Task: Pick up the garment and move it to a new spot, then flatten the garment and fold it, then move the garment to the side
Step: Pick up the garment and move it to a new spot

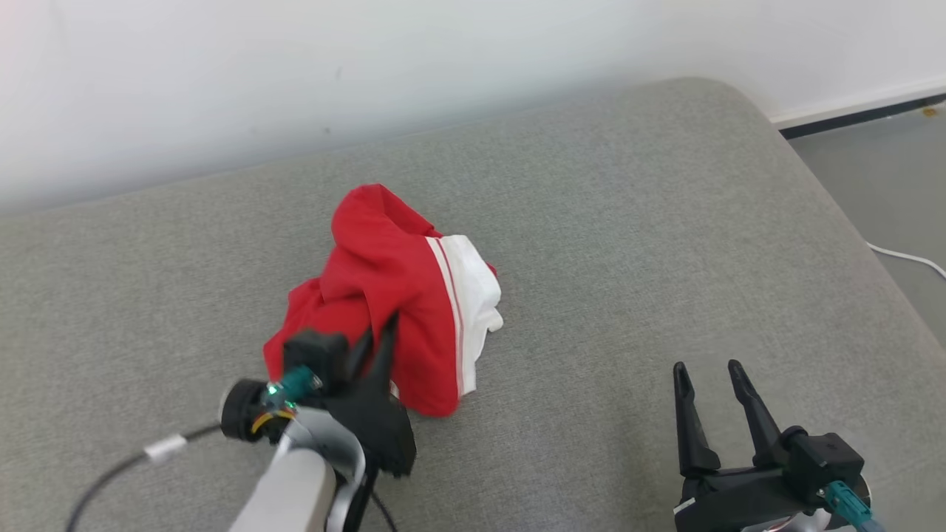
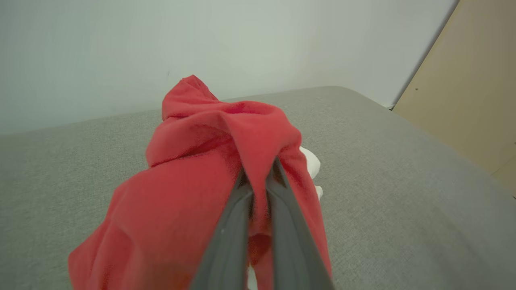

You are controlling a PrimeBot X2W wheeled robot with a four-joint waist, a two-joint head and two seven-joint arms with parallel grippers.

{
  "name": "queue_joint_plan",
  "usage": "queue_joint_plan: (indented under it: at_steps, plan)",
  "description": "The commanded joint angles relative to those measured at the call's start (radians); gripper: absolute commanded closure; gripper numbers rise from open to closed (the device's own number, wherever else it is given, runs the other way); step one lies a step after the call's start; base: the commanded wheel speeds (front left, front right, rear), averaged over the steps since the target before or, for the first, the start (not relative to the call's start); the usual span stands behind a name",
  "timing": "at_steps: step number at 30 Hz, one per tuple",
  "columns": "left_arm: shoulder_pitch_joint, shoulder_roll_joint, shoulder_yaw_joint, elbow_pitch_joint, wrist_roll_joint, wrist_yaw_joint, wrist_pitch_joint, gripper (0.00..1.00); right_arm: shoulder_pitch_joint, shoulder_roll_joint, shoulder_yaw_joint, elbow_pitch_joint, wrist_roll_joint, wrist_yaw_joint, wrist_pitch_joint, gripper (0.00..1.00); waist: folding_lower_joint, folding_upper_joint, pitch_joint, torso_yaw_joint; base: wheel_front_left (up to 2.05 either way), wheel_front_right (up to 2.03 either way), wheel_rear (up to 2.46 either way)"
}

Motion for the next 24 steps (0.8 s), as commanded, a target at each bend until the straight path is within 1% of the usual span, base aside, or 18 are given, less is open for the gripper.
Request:
queue_joint_plan:
  at_steps: [1, 2, 5, 6, 7, 8, 10, 12, 13, 21, 24]
  plan:
    - [0.006, -0.001, -0.016, 0.025, 0.021, 0.006, -0.023, 0.24, 0.000, 0.003, 0.004, 0.002, -0.007, -0.002, -0.001, 0.00, 0.0000, 0.0000, -0.006, 0.010, 0.00, 0.00, 0.00]
    - [0.009, -0.006, -0.030, 0.045, 0.027, 0.006, -0.035, 0.00, -0.001, 0.002, 0.003, 0.002, -0.009, -0.002, -0.001, 0.00, 0.0000, 0.0000, -0.010, 0.015, 0.00, 0.00, 0.00]
    - [-0.004, -0.017, -0.045, 0.044, 0.016, 0.003, -0.098, 0.00, 0.011, 0.002, -0.003, 0.004, -0.015, -0.002, -0.001, 0.00, 0.0000, 0.0000, -0.034, 0.037, 0.00, 0.00, 0.00]
    - [-0.004, -0.017, -0.045, 0.044, 0.016, 0.003, -0.098, 0.00, 0.011, 0.002, -0.003, 0.004, -0.015, -0.002, -0.001, 0.00, 0.0000, 0.0000, -0.034, 0.037, 0.00, 0.00, 0.00]
    - [-0.015, -0.018, -0.041, 0.017, 0.015, 0.017, -0.139, 0.00, 0.023, 0.002, -0.005, 0.007, -0.021, -0.002, -0.001, 0.00, 0.0000, 0.0000, -0.054, 0.053, 0.00, 0.00, 0.00]
    - [-0.014, -0.018, -0.032, 0.000, 0.009, 0.028, -0.153, 0.00, 0.028, 0.002, -0.006, 0.008, -0.024, -0.002, -0.001, 0.00, 0.0000, 0.0000, -0.063, 0.062, 0.00, 0.00, 0.00]
    - [-0.012, -0.013, -0.013, -0.036, 0.012, 0.050, -0.174, 0.00, 0.038, 0.002, -0.009, 0.006, -0.025, -0.002, -0.001, 0.00, 0.0000, 0.0000, -0.079, 0.079, 0.00, 0.00, 0.00]
    - [0.008, 0.007, 0.018, -0.072, 0.008, 0.071, -0.186, 0.00, 0.048, 0.002, -0.009, 0.004, -0.025, -0.002, -0.001, 0.00, 0.0000, 0.0000, -0.092, 0.098, 0.00, 0.00, 0.00]
    - [0.008, 0.007, 0.018, -0.072, 0.008, 0.071, -0.186, 0.00, 0.048, 0.002, -0.009, 0.004, -0.025, -0.002, -0.001, 0.00, 0.0000, 0.0000, -0.092, 0.098, 0.00, 0.00, 0.00]
    - [0.126, 0.126, 0.129, -0.198, 0.042, 0.127, -0.204, 0.00, 0.064, 0.002, -0.020, -0.013, -0.032, -0.002, -0.001, 0.00, 0.0000, 0.0000, -0.112, 0.163, 0.00, 0.00, 0.00]
    - [0.195, 0.158, 0.174, -0.281, 0.075, 0.150, -0.204, 0.00, 0.068, 0.002, -0.022, -0.017, -0.036, -0.002, -0.001, 0.00, 0.0000, 0.0000, -0.117, 0.177, 0.00, 0.00, 0.00]
